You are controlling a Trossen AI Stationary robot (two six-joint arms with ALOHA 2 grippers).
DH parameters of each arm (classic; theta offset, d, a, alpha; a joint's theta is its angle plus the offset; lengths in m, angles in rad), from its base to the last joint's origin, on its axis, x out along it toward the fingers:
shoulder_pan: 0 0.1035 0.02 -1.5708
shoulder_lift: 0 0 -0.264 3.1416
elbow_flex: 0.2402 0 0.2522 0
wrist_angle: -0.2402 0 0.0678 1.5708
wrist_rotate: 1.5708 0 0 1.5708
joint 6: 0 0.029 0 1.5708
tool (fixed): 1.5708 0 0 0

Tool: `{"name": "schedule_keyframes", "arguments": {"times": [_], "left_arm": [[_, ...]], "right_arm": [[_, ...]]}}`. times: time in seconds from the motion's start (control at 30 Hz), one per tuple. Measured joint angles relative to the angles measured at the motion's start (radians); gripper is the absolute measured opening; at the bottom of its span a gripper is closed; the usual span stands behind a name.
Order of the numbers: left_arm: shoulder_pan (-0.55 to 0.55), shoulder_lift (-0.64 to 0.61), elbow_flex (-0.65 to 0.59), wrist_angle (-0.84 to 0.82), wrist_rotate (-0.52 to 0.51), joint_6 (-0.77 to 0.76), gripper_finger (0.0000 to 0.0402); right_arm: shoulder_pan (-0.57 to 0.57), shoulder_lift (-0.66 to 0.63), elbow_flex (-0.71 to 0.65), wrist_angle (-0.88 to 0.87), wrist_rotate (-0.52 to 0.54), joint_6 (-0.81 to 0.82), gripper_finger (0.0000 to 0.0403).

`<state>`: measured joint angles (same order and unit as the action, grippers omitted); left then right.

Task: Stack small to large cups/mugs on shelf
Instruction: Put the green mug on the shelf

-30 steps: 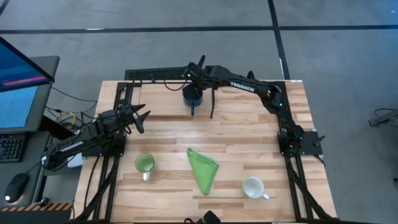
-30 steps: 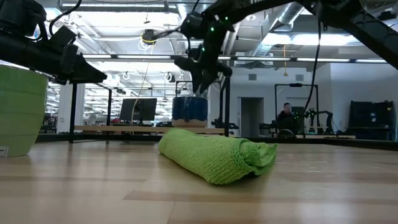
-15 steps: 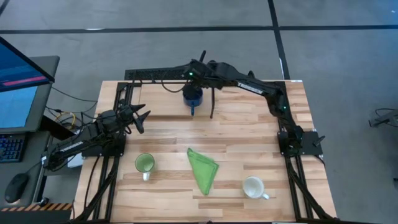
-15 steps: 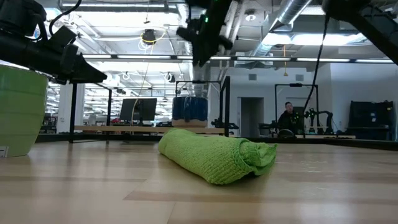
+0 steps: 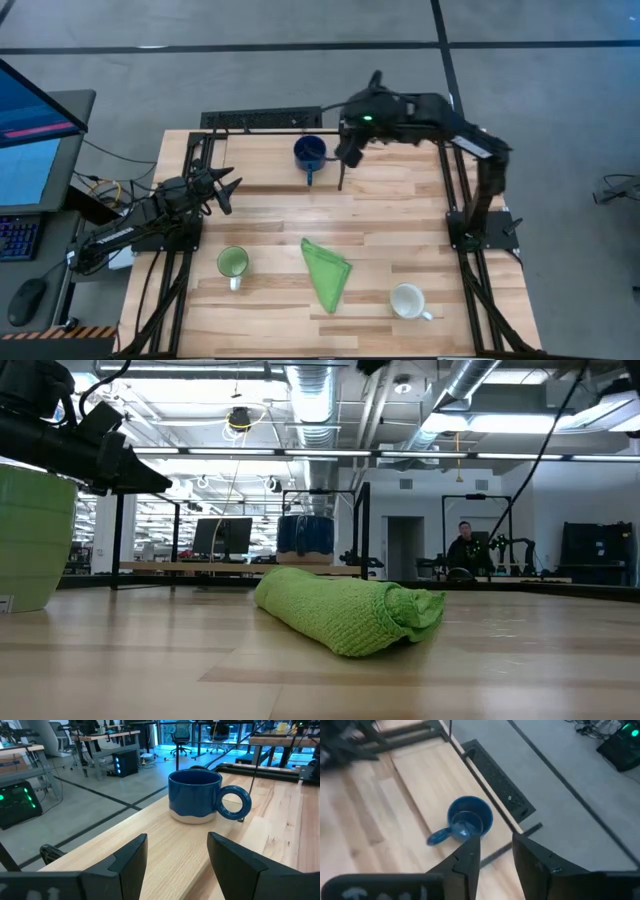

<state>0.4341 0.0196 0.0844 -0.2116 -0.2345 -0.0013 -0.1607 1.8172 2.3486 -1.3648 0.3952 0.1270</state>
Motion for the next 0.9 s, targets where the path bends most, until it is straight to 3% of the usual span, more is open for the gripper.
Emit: {"name": "schedule_keyframes", "arguments": {"times": [0.43, 0.53, 0.67, 0.9], "left_arm": [[0.0, 0.0, 0.0, 0.0, 0.03, -0.02, 0.0199], [0.0, 0.0, 0.0, -0.001, 0.066, -0.022, 0.0199], [0.0, 0.0, 0.0, -0.001, 0.088, -0.03, 0.0199], [0.0, 0.0, 0.0, -0.002, 0.091, -0.031, 0.0199]], "right_arm": [[0.198, -0.104, -0.034, -0.201, 0.002, 0.064, 0.0134], [0.246, -0.122, -0.093, -0.205, 0.071, 0.058, 0.0133], [0.293, -0.202, -0.242, -0.186, 0.212, 0.107, 0.0134], [0.303, -0.455, -0.659, 0.083, 0.233, 0.056, 0.013]]}}
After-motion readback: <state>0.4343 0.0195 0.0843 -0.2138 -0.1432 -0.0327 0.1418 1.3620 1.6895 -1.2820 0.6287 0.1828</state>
